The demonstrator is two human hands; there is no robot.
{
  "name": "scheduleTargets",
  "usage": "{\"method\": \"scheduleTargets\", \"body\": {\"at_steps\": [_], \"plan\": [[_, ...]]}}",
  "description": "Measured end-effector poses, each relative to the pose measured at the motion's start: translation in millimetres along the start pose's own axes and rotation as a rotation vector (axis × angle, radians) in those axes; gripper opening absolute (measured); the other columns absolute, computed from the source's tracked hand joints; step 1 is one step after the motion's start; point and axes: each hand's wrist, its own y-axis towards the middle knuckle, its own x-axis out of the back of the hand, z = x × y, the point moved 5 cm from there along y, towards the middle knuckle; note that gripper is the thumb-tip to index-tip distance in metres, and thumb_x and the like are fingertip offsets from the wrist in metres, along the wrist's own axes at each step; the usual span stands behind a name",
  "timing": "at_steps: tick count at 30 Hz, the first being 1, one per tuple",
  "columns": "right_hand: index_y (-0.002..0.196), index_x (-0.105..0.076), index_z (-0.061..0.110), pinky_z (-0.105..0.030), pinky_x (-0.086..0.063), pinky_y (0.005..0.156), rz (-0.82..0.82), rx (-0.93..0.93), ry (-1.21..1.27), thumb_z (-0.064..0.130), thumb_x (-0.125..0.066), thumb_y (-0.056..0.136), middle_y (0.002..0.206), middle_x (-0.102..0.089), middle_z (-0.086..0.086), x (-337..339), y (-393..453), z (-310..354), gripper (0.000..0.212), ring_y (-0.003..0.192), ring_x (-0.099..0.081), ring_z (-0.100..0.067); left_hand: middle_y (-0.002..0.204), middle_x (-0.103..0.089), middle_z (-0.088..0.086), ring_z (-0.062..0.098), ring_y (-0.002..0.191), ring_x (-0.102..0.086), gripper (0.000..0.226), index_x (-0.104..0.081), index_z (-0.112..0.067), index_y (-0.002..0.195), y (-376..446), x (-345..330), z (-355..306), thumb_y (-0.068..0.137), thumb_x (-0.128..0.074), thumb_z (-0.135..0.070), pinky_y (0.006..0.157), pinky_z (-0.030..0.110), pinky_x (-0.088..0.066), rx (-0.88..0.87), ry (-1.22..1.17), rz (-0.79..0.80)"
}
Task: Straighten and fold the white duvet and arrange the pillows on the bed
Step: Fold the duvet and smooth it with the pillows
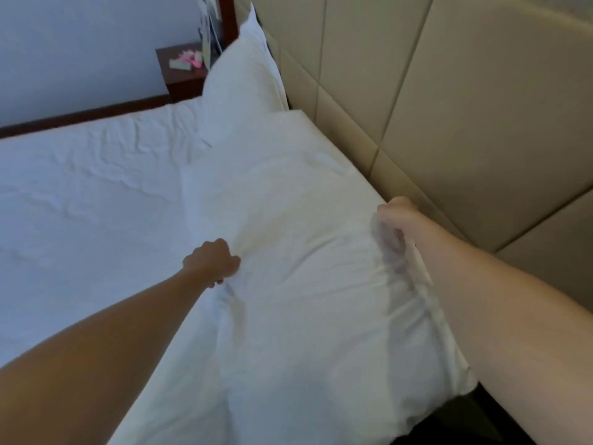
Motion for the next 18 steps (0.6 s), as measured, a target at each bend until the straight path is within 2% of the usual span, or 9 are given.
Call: {"method": "scheduleTargets", "body": {"at_steps": [2, 5, 8, 11, 14, 16, 18], "plan": [[0.103, -0.06, -0.001, -0.024, -0.037, 0.052, 0.022, 0.098, -0.021, 0.019, -0.05, 0.091, 0.089, -0.058, -0.016, 0.8, -6.9, 45.4, 0.025, 0.085, -0.055, -0.028, 0.067, -0.072, 0.003, 0.019, 0.056, -0.07, 0.022, -0.056, -0.01, 0.081, 9.2, 41.3, -9.4, 0.09, -0.051, -0.029, 0.057, 0.023, -0.048, -0.046, 0.001, -0.075], [0.11, -0.059, 0.003, -0.032, -0.045, 0.071, 0.071, 0.184, -0.057, 0.022, -0.05, 0.095, 0.103, -0.056, -0.011, -2.5, -10.8, 109.8, 0.026, 0.093, -0.053, -0.027, 0.066, -0.071, 0.003, 0.019, 0.055, -0.069, 0.019, -0.052, -0.009, 0.077, 27.6, 96.8, -8.9, 0.089, -0.051, -0.023, 0.058, 0.024, -0.051, -0.079, -0.022, -0.101], [0.115, -0.059, 0.01, -0.033, -0.047, 0.078, 0.149, 0.244, -0.095, 0.032, -0.051, 0.096, 0.114, -0.055, -0.006, -10.0, -10.2, 168.3, 0.03, 0.103, -0.053, -0.025, 0.065, -0.071, 0.004, 0.021, 0.052, -0.067, 0.019, -0.045, -0.009, 0.078, 50.2, 150.1, 3.0, 0.091, -0.05, -0.022, 0.06, 0.026, -0.054, -0.069, -0.037, -0.062], [0.109, -0.058, 0.017, -0.033, -0.046, 0.079, 0.191, 0.302, -0.091, 0.033, -0.052, 0.096, 0.108, -0.053, -0.002, -17.3, 0.9, 221.9, 0.022, 0.101, -0.051, -0.022, 0.065, -0.07, 0.004, 0.02, 0.052, -0.067, 0.017, -0.043, -0.009, 0.076, 87.0, 208.1, 9.0, 0.091, -0.049, -0.016, 0.059, 0.028, -0.054, -0.09, -0.068, -0.097], [0.102, -0.058, 0.02, -0.028, -0.043, 0.069, 0.193, 0.322, -0.066, 0.035, -0.054, 0.094, 0.098, -0.054, -0.001, -25.7, 28.8, 268.9, 0.017, 0.091, -0.051, -0.021, 0.066, -0.068, 0.003, 0.019, 0.055, -0.067, 0.012, -0.048, -0.007, 0.08, 137.7, 240.3, 2.0, 0.089, -0.048, -0.013, 0.054, 0.025, -0.051, -0.14, -0.078, -0.106], [0.112, -0.058, 0.018, -0.03, -0.046, 0.078, 0.17, 0.326, -0.072, 0.037, -0.055, 0.094, 0.103, -0.055, 0.0, -36.6, 56.5, 293.1, 0.027, 0.096, -0.053, -0.021, 0.078, -0.066, 0.006, 0.022, 0.066, -0.068, 0.015, -0.051, -0.004, 0.09, 179.8, 245.6, -12.1, 0.091, -0.05, -0.019, 0.062, 0.03, -0.054, -0.185, -0.081, -0.13], [0.128, -0.052, 0.016, -0.035, -0.047, 0.095, 0.141, 0.31, -0.084, 0.041, -0.055, 0.093, 0.12, -0.054, -0.003, -55.5, 89.1, 311.9, 0.043, 0.108, -0.056, -0.023, 0.101, -0.062, 0.011, 0.028, 0.088, -0.063, 0.024, -0.05, -0.006, 0.102, 223.9, 238.4, -23.6, 0.093, -0.05, -0.029, 0.083, 0.039, -0.052, -0.218, -0.099, -0.142]]}}
